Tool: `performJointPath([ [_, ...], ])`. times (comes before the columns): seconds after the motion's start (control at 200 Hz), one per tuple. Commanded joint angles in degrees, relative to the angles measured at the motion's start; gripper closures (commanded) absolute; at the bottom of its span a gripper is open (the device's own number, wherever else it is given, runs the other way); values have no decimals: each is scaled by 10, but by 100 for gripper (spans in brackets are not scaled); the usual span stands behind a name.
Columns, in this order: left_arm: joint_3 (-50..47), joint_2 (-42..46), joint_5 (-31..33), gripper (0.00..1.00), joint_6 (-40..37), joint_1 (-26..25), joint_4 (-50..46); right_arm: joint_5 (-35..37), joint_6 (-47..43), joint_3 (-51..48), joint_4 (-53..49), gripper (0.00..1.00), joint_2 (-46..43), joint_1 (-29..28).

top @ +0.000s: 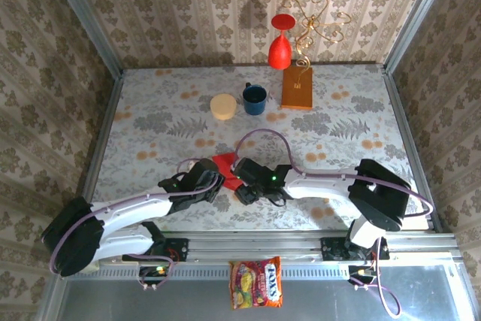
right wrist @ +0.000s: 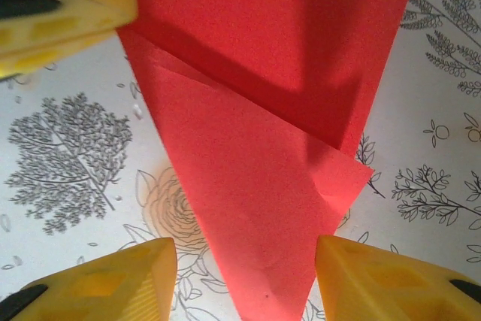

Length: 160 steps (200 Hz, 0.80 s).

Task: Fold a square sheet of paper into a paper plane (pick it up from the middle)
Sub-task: Fourth fold the wing at the center of the table.

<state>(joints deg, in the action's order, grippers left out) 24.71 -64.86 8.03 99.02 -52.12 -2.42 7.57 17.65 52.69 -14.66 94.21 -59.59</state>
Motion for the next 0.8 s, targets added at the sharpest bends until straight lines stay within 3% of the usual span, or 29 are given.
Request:
performJointPath([
  [0.0,-10,8,17,100,20,-4,-14,26,-13,17,-12,47,11,-8],
  [0.17,-12,10,15,100,21,-4,-12,34,-17,24,-15,49,29,-10],
  [0.425,-19,10,15,100,23,-2,-10,38,-17,9,-17,64,23,-10],
  [0.795,-20,12,15,100,20,0,-16,43,-13,-16,-15,76,12,-10],
])
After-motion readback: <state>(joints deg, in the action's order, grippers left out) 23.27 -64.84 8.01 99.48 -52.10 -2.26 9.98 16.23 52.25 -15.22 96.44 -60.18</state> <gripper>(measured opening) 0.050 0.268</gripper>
